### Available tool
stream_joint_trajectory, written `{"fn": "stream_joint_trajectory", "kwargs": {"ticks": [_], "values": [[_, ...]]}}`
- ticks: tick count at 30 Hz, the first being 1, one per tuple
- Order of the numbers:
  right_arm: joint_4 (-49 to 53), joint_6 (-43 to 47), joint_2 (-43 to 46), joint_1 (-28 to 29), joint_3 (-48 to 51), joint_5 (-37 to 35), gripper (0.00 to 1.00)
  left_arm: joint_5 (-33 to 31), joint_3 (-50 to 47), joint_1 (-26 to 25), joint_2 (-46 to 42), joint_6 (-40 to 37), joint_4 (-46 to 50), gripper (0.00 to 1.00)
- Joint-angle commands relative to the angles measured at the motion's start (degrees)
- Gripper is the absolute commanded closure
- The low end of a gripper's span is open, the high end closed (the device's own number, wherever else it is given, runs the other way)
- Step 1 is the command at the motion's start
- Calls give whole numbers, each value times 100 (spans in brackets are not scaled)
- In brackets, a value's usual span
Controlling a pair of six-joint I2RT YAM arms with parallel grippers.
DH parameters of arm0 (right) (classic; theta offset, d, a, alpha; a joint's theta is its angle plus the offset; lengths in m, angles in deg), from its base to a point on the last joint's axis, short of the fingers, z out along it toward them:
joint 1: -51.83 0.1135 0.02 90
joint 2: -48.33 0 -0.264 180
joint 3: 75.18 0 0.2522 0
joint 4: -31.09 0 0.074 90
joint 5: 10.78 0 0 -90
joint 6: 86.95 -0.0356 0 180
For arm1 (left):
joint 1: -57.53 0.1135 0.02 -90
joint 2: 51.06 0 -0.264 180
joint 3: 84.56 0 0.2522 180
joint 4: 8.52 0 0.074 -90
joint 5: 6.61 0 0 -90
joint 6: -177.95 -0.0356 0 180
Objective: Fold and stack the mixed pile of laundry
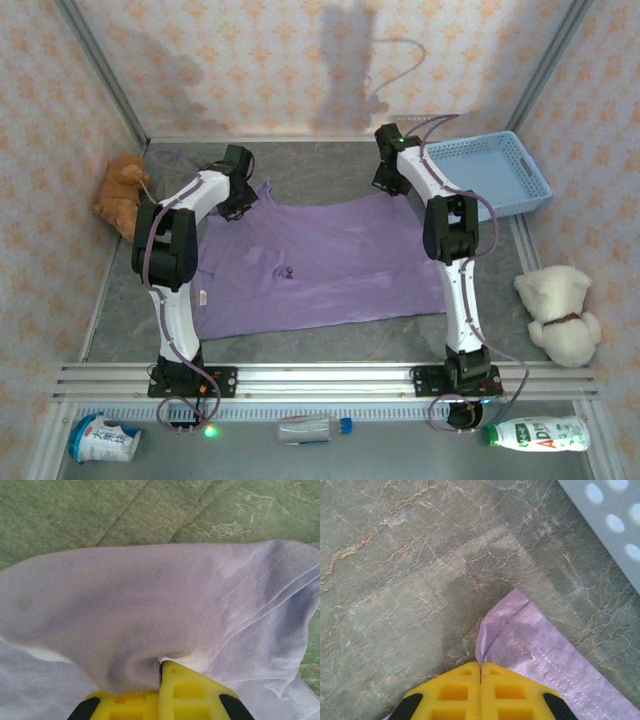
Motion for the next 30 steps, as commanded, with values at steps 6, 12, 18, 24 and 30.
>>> {"fn": "stream_joint_trajectory", "kwargs": {"ticks": [6, 12, 18, 24, 30], "values": [[15, 257, 1144, -40, 721, -166, 100, 743, -284, 182, -1290, -561, 210, 100], [-176, 293, 1950, -80, 1687, -342, 100, 1081, -573, 304, -1927, -857, 408, 100], [-286, 277, 2607, -177, 2600, -443, 100, 1010, -1398, 429, -2947, -849, 487, 100], [-323, 325, 3335, -194, 3520, -553, 100, 998, -2263, 591, -4102, -967, 557, 100], [-411, 138, 3991, -198, 4396, -318, 100, 846, -2975, 610, -5147, -959, 909, 100]]}}
